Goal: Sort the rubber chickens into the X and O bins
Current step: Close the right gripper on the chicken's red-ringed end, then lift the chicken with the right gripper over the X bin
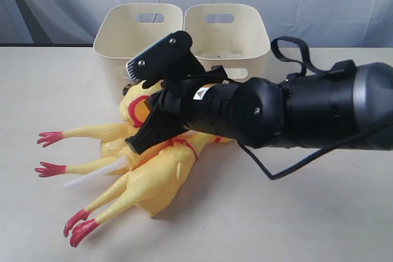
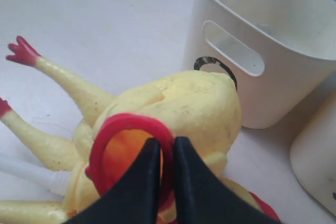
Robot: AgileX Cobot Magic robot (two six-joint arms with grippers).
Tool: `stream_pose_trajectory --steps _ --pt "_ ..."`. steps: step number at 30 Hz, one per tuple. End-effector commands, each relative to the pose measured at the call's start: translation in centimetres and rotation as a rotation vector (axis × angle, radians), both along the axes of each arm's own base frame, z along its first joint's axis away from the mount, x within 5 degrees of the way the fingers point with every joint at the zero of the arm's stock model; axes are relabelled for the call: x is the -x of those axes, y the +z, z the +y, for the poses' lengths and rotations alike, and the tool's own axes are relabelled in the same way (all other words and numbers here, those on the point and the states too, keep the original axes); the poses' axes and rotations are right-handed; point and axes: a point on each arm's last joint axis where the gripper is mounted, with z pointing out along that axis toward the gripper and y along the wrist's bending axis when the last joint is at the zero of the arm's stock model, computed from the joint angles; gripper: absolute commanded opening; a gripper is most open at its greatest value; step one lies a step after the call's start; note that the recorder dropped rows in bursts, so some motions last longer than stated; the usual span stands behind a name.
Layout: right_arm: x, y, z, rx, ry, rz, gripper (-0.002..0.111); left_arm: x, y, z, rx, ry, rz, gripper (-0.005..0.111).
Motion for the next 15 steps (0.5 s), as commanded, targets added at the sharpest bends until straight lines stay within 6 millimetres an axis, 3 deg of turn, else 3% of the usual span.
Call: stream_pose_trajectory --steps 1,15 --pt "0.9 2.7 -0.5 -0.053 0.024 -0.008 -0.001 0.0 0.0 0.0 -0.005 0.001 -0.006 0.0" --pt "4.0 10.2 -3.3 -0.223 0.071 -0.046 -0.001 0.0 0.0 0.0 -0.005 0.001 -0.006 0.0"
